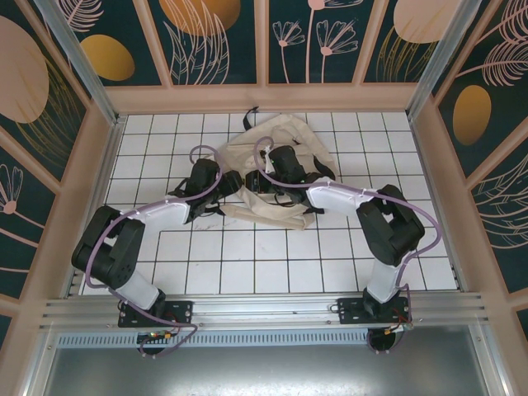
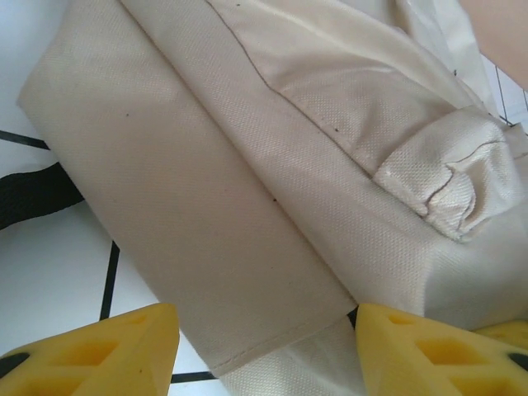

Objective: Pack the student bag
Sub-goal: Zip the student bag at the center of the table.

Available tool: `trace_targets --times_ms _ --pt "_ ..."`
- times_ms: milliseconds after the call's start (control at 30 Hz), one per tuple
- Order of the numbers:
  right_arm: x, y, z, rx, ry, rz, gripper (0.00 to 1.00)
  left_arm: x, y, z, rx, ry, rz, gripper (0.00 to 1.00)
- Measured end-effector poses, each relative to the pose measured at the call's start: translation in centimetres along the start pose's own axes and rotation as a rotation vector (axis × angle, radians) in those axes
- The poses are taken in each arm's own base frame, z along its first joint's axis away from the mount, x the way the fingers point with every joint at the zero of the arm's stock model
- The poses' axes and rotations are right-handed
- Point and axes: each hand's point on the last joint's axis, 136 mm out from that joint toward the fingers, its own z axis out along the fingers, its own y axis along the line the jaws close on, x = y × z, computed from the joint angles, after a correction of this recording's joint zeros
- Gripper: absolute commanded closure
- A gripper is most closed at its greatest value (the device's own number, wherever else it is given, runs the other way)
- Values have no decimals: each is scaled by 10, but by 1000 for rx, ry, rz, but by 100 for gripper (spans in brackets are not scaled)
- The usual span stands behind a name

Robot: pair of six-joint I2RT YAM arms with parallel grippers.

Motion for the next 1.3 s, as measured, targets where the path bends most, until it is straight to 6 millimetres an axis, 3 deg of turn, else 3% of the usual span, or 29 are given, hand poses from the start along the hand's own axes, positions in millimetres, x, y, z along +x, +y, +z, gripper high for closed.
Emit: trace_targets --times_ms 433,533,633,833,1000,1100,1167,1233,1300 --pt "-3 10 1 -10 -4 -5 64 -1 1 2 -8 -5 -3 41" --pt "-5 10 4 -8 -8 -3 73 -5 1 1 -12 -15 -4 41" --pt "-2 6 7 1 -1 3 98 -7 -1 2 -12 -18 -4 40" --pt "-2 3 9 8 -5 12 100 -13 -4 5 -14 -30 -10 37" --pt "4 0 8 5 -8 11 100 -12 -3 21 -16 -9 -44 37" --pt "4 1 6 2 -11 9 100 -5 0 35 -18 20 -77 46" --pt "3 4 6 -4 -17 6 100 -3 0 41 -7 28 -101 63" --pt "2 7 5 -13 -24 0 100 -8 -5 45 8 17 -121 90" --pt "2 10 4 -17 -26 -6 100 -14 -10 47 20 4 -127 100"
